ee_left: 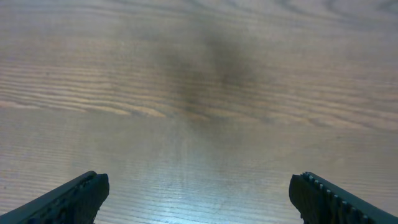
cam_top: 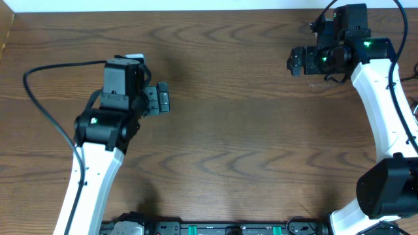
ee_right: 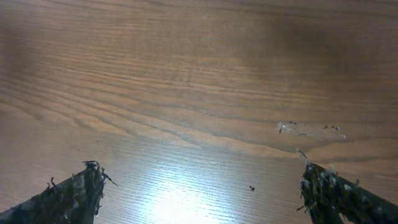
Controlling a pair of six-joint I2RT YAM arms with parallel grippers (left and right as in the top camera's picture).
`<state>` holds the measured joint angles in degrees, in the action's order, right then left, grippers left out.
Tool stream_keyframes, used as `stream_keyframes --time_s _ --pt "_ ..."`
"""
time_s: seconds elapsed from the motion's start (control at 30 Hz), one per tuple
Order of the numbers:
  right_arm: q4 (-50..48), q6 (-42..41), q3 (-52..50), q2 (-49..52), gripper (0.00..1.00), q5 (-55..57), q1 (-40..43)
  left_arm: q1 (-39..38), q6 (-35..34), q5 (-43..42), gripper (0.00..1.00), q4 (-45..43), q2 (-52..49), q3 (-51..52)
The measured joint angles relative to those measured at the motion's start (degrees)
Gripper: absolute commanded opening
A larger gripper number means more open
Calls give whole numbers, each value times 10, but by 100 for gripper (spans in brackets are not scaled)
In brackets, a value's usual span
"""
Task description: Untangle cables
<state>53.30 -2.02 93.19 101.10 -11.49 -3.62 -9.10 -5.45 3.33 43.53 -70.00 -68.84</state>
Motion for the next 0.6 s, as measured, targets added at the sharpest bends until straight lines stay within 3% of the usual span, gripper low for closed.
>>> stream_keyframes --time_s 0.6 --pt "0 0 0 0 99 0 0 0 0 0 97 0 118 34"
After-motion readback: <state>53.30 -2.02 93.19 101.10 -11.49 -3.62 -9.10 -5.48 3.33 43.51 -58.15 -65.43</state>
